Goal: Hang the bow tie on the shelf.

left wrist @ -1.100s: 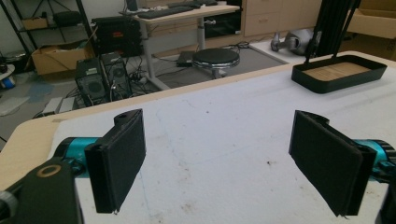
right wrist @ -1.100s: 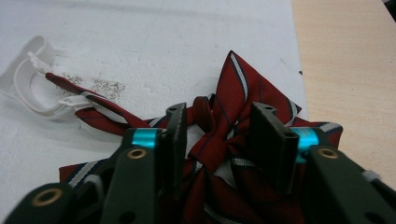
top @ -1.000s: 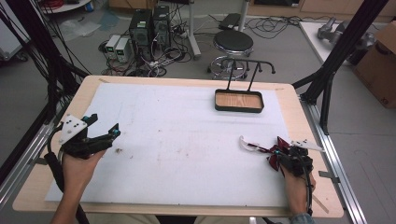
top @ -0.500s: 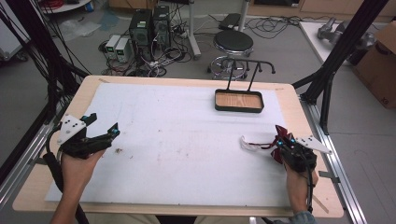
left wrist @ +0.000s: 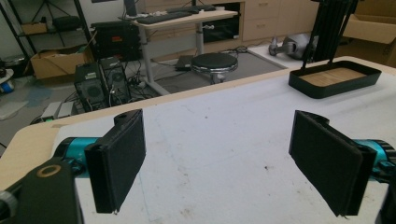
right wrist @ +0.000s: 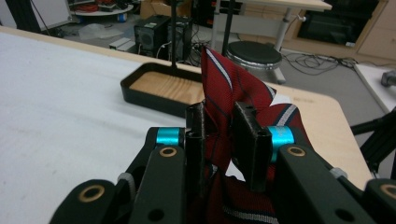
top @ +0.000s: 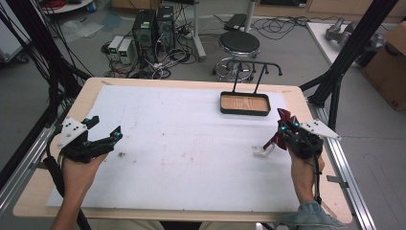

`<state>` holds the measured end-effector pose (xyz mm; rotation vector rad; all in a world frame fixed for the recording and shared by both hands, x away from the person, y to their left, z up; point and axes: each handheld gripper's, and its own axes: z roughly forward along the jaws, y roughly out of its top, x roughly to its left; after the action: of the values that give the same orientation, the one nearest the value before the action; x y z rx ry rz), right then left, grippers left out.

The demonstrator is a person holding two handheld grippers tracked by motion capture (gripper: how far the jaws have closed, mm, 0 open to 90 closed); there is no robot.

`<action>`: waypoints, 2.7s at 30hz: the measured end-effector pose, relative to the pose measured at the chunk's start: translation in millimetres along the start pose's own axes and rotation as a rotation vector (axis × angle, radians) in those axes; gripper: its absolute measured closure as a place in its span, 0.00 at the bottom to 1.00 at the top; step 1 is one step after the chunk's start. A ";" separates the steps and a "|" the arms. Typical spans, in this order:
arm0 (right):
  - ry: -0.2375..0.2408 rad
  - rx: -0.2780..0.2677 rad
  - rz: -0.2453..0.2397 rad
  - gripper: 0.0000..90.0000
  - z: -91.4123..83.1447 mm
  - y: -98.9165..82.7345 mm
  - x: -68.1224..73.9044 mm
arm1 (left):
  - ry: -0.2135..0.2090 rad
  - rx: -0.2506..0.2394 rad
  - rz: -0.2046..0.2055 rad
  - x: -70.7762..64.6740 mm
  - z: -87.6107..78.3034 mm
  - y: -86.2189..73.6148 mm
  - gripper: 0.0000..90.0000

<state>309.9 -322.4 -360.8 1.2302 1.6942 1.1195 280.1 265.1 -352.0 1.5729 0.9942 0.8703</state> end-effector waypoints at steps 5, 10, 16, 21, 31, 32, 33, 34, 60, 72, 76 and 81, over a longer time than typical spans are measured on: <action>0.009 -0.030 -0.018 0.83 8.1 21.4 -3.1 | -0.002 0.000 0.002 0.0 0.0 0.3 0.21; 0.011 -0.054 -0.043 0.83 18.2 38.2 -9.1 | -0.003 -0.004 -0.002 0.8 -0.2 0.5 0.21; 0.038 -0.069 -0.058 0.83 28.9 54.7 -12.9 | -0.005 -0.001 -0.003 0.8 1.0 -0.2 0.21; 0.034 -0.080 -0.085 0.83 40.0 68.0 -14.6 | -0.005 -0.003 -0.003 0.9 1.1 -0.2 0.21; 0.013 -0.097 -0.095 0.83 61.5 84.5 -25.1 | -0.006 0.002 -0.002 1.2 2.5 -1.8 0.21; 0.008 -0.103 -0.096 0.83 63.8 85.8 -26.6 | -0.005 0.002 -0.002 1.3 2.4 -1.8 0.21; 0.010 -0.094 -0.096 0.83 66.6 87.8 -28.8 | -0.004 0.002 -0.005 1.4 2.6 -2.0 0.21; 0.005 -0.082 -0.094 0.83 69.4 89.8 -29.9 | -0.003 0.002 -0.005 1.7 2.8 -2.3 0.21; -0.038 -0.062 -0.095 0.83 118.9 106.7 -44.8 | -0.007 0.021 -0.001 0.8 7.9 -7.5 0.21; -0.087 -0.046 -0.046 0.83 132.6 104.2 -59.0 | -0.016 0.029 0.002 -0.5 10.2 -9.4 0.21; -0.115 -0.039 -0.020 0.83 134.4 101.2 -67.6 | -0.017 0.032 0.000 -1.8 11.5 -10.3 0.21; -0.137 -0.005 -0.010 0.83 136.9 97.1 -74.0 | -0.020 0.033 0.004 -2.3 11.3 -10.0 0.21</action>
<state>484.4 -348.6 -310.3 1.2653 1.5919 1.0092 287.7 260.0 -364.1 1.6086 0.9961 0.8437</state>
